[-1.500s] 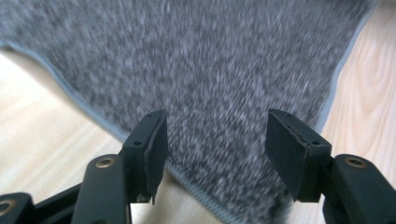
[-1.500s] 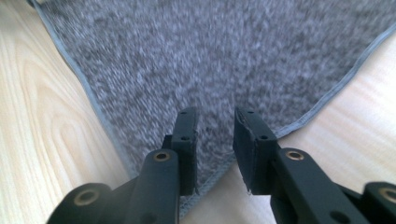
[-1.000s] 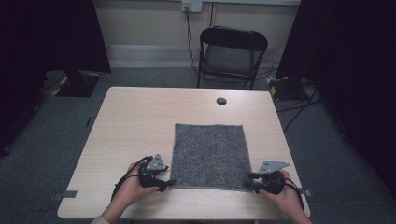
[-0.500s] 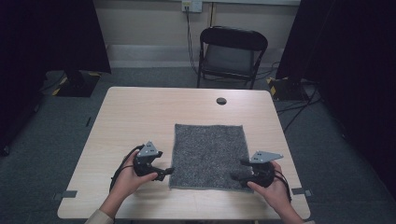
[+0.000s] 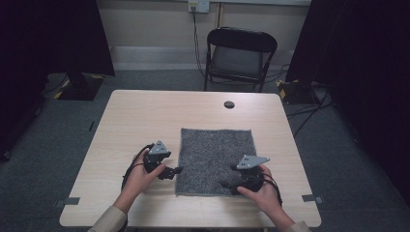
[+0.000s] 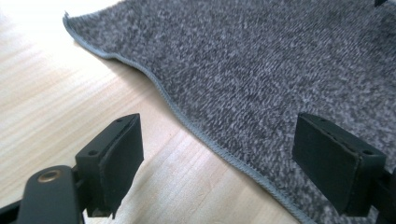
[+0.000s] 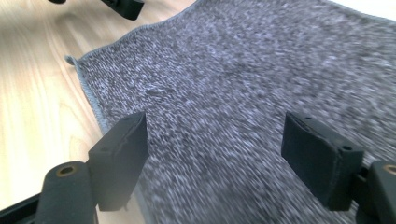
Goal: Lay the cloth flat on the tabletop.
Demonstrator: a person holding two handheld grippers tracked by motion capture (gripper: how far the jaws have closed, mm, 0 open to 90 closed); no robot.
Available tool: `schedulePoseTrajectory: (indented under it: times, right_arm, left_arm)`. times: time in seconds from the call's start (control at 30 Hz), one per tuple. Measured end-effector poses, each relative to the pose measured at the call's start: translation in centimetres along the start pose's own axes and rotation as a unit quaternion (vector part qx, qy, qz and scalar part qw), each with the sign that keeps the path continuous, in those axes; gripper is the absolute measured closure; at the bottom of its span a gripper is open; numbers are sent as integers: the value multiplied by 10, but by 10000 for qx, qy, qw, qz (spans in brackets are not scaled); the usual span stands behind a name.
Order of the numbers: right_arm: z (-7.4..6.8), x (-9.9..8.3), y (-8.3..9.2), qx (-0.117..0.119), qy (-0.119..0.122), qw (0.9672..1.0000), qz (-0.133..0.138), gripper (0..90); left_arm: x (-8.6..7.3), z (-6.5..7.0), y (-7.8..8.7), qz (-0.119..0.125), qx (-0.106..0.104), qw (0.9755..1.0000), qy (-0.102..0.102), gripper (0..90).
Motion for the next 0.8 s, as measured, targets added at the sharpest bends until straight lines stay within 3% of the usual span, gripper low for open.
schedulePoseTrajectory:
  times: [0.13,0.37,0.47,0.57,0.8]
  right_arm:
    - [-9,1,-14,83,35,9999,-81,236]
    - [-17,0,-35,78,237,9995,-168,239]
    - [-17,2,-40,143,143,9997,-119,239]
    - [-21,4,-44,236,68,9996,-113,242]
    - [-41,13,-55,563,136,9983,-94,280]
  left_arm:
    - [2,-3,-2,90,-30,9998,164,162]
    - [6,-10,-5,41,-11,9999,104,164]
    - [9,-13,-7,79,-20,9999,117,163]
    - [11,-17,-9,86,5,9999,137,161]
    - [11,-30,-16,26,32,9997,237,163]
Point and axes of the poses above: each handheld gripper's, and its own axes: y roughly backward along the jaws, x roughly out of its top, z roughly to its right, the point moved 10 cm from there along -y, roughly forward along the jaws, and after that the axes turned 10 degrees about z, right-handed, at the moved point
